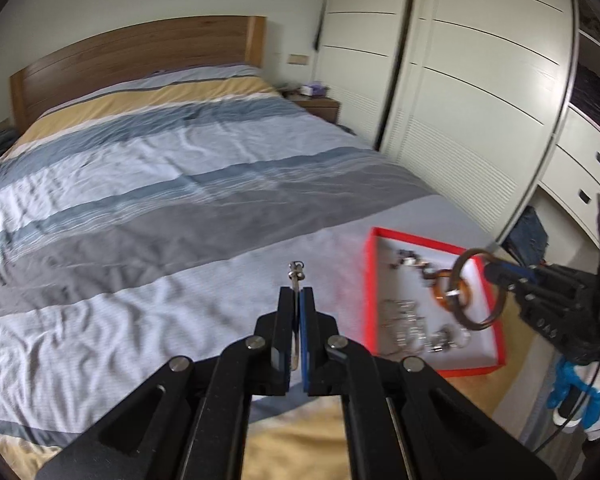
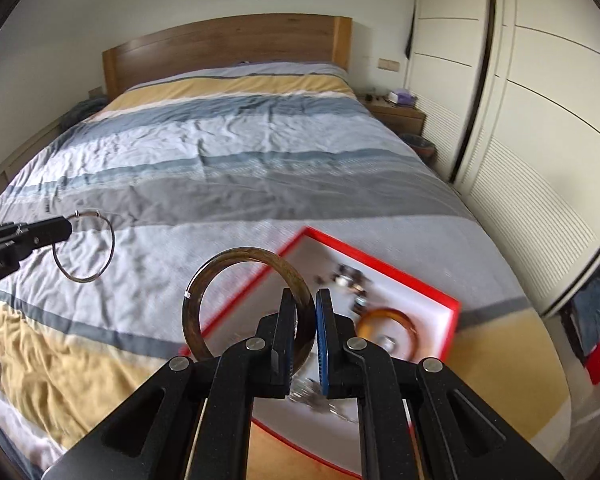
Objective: Organize jewelry
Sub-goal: 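Carry the brown bangle and silver hoop over the red box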
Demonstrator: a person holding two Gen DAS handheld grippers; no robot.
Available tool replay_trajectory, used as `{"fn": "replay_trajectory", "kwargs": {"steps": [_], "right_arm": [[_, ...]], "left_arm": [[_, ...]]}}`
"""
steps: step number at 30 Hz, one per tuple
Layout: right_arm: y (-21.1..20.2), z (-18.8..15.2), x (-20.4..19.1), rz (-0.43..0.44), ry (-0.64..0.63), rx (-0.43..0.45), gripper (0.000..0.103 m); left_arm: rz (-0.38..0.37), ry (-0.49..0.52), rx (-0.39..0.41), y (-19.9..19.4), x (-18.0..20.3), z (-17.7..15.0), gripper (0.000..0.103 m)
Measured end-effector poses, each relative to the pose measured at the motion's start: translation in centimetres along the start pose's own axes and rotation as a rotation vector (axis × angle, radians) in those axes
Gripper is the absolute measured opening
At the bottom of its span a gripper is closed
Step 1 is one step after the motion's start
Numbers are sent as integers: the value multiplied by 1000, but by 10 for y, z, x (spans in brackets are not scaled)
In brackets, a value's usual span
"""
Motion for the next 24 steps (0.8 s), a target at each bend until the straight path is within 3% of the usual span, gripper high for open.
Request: {"fn": "replay_trajectory", "kwargs": {"steps": [7,12,17,24], "right_arm": [[11,-25,53,-32,29,-40,10],[31,-37,75,-30,16,-74,10],[54,-45,85,-27,-9,-106,10],[79,-47,85,-38,-57,-141,10]], "left_arm": [[-125,45,-32,42,90,8,2],[-199,39,-78,76,126,-2,2],[-185,9,-147,115,126,-22,2],[-121,-5,-185,134,107,-29,3]]}}
Point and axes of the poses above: each gripper's, at about its wrist camera, not at the fingertips, and y roughly the way its jaws point, x to its right, z to its top, the point moved 1 cm from there along y, roughly the way its jaws point, and after that the axes turned 5 degrees about y, right-handed, at the moved point
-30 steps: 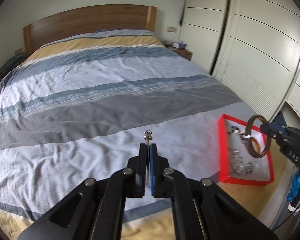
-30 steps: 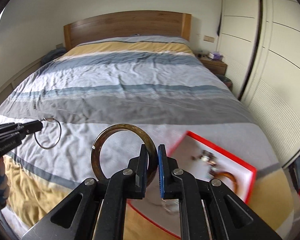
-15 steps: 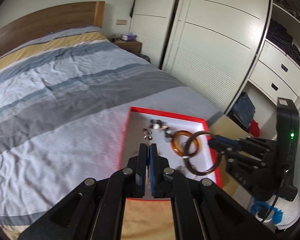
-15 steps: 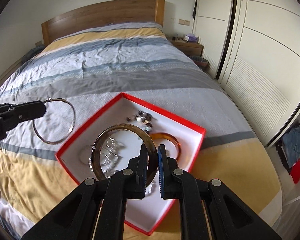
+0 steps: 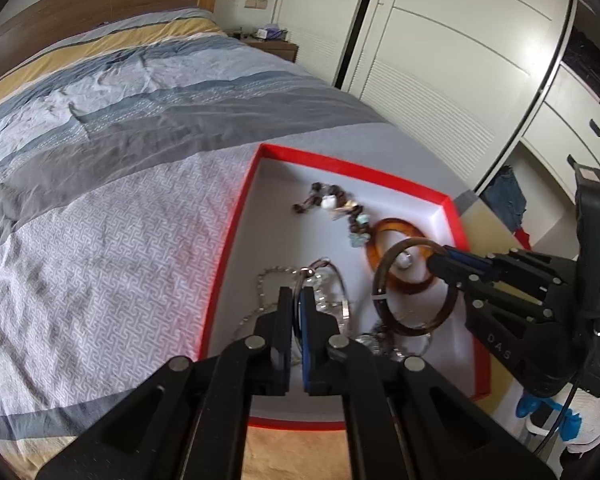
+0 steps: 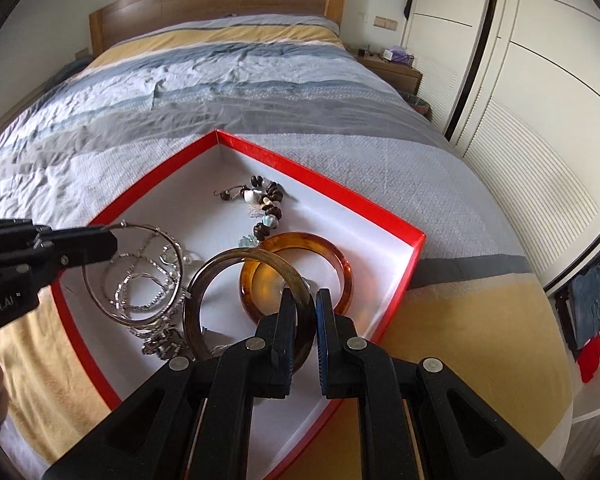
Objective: Organize jewelry
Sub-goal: 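Carry the brown bangle and silver hoop over the red box, then open both tools to drop the bangle and hoop into the box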
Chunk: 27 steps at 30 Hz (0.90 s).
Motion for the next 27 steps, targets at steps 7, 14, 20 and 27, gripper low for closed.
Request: {"fn": "replay_trajectory", "kwargs": {"steps": [7,14,20,27], "right_arm": [[12,-1,4,-15,0,-38,9],[9,-3,8,-25,27,-53,17],[-9,-4,12,-25,63,-39,26],[-64,-14,-5,3,104,9,32]], "left_arm": [[19,-6,-64,20,-4,-14,4],[48,14,-66,19,-2,-19,10],[30,-12,-32,-7,-1,-18,31],[62,-18,48,-75,6,-32,38]]}}
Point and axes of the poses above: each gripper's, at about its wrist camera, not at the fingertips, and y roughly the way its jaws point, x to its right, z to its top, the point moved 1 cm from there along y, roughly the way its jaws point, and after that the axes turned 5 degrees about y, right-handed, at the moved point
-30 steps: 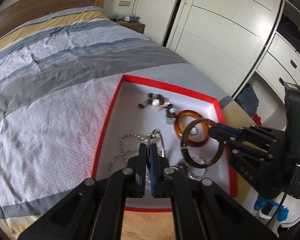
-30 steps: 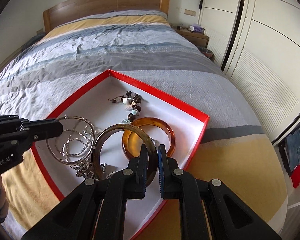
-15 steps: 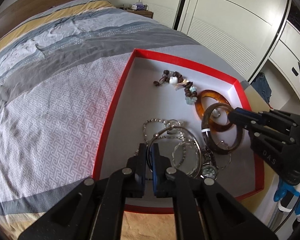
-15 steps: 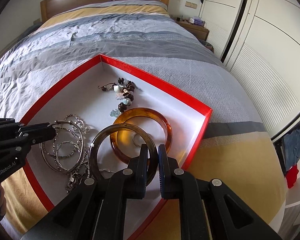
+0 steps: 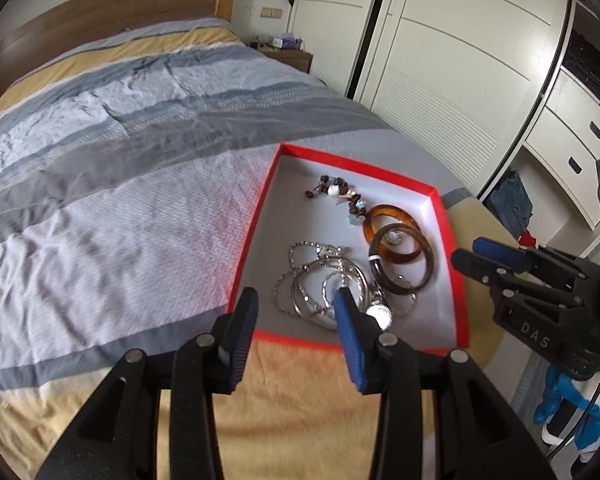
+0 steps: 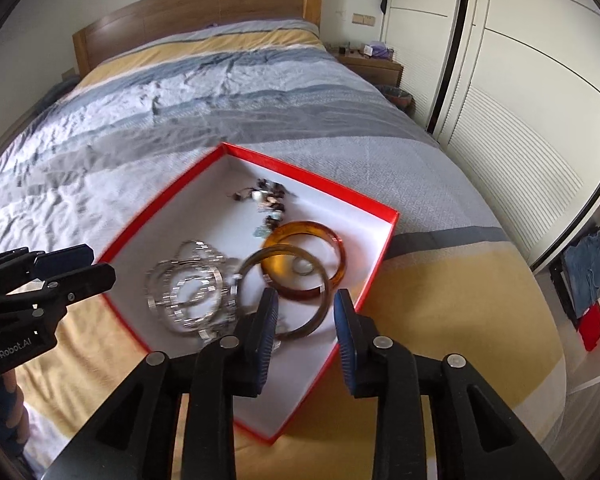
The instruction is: Organize jewelry
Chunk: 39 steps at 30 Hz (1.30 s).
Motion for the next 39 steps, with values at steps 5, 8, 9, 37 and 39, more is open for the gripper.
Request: {"fn": "replay_trajectory", "kwargs": {"steps": [5,8,9,37,39], "right_arm": [[-51,-21,-36,50,-5,23,34],[-81,-35,-58,73,-20,29,34],[-92,-41,-65,79,-24,32,35],[-235,-161,-183,140,-88,122,49],[-237,-165,-184,140,-86,126,49]], "left_arm": [[51,-1,58,-67,-1,-26,47],[89,-6,90,-110,-5,-41,47],[98,-16,99,-125,-7,-48,47],[336,-137,266,-308,-54,-184,50],[346,-137,275,-314,-53,-189,51]]}}
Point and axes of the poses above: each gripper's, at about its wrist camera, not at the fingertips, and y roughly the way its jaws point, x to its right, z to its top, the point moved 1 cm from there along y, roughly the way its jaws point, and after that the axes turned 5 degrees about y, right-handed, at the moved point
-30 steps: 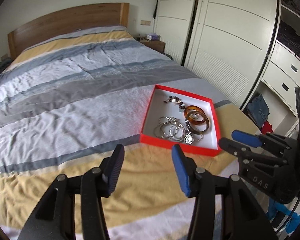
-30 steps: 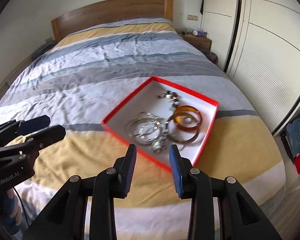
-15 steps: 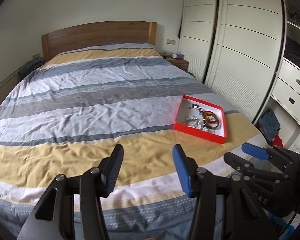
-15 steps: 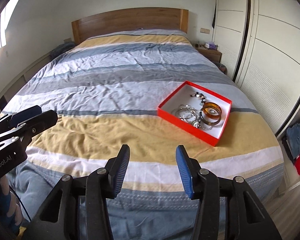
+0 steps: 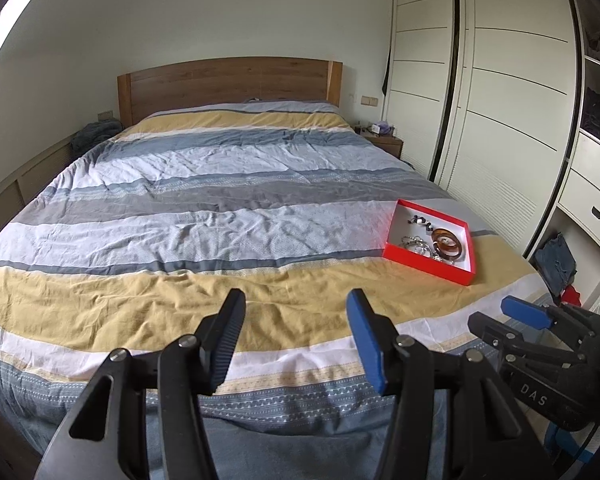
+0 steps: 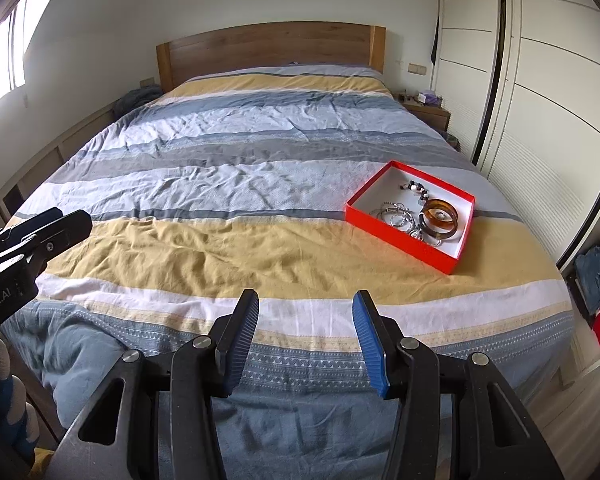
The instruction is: Organize jewelry
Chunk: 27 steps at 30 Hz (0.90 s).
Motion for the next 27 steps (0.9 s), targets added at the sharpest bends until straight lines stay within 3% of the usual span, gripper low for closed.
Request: {"fn": "replay_trajectory", "kwargs": {"steps": [10,13,18,27], "right_arm": [[-12,-8,-2,-2,10,29,59],[-13,-12,-1,-8,17,35,80],[-12,-17,3,-20,22,50,103],[-7,-21,8,-27,34,66,103]], "left_arm": [[13,-5,3,-13,-7,-10,54],[16,-2,-6,-12,-7,-14,54],[18,9,-26,-8,-4,-18,54],[26,22,-59,5,-1,-25,54]]}}
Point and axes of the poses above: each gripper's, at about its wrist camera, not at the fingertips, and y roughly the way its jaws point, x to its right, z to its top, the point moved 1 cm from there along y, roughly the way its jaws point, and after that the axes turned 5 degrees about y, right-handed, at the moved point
